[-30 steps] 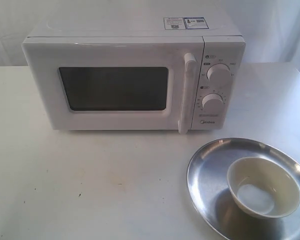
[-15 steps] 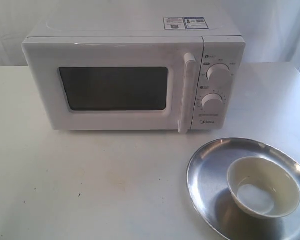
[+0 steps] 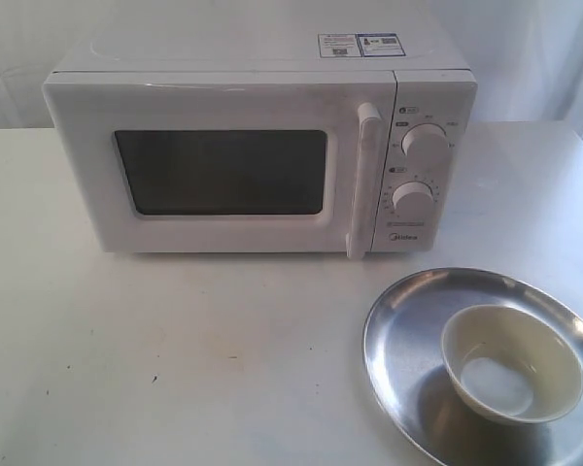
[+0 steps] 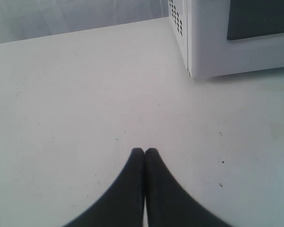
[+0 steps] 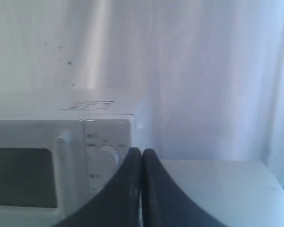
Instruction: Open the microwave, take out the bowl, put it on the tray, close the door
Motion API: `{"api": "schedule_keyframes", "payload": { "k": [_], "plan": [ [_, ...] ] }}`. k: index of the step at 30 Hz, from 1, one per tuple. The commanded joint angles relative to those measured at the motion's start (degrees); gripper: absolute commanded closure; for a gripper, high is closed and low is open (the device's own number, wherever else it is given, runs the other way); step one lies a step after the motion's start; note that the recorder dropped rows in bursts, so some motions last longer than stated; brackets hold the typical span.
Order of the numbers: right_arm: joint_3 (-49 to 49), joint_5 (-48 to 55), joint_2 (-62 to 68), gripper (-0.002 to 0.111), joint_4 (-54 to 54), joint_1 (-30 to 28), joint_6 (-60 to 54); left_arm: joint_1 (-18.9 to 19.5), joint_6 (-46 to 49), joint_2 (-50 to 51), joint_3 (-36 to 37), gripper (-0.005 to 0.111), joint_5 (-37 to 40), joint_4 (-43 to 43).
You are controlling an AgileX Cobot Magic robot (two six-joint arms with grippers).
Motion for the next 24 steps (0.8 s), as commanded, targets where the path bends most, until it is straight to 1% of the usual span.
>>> {"api": "schedule_keyframes", "payload": {
  "k": [1, 5, 8, 14, 24],
  "plan": [
    [7.9, 0.0, -8.2, 0.108, 1.7, -7.3, 0.6, 0.0, -0.3, -0.1, 0.2, 0.107, -0.1, -0.2],
    [12.1, -0.6, -8.2, 0.108, 2.5, -10.8, 1.2, 0.0, -0.3, -0.1, 0.2, 0.107, -0.1, -0.2],
    [12.7, -0.6, -8.2, 0.108, 2.5, -12.5, 0.2, 0.0, -0.3, -0.1, 0.2, 0.107, -0.1, -0.2],
    [12.7, -1.2, -8.2, 0.108, 2.3, -12.6, -3.8, 0.0, -0.3, -0.1, 0.2, 0.107, -0.1, -0.2],
    [12.7, 1.8, -8.2, 0.108, 2.5, -12.6, -3.9, 0.0, -0.3, -0.1, 0.2, 0.107, -0.1, -0.2]
  ]
}}
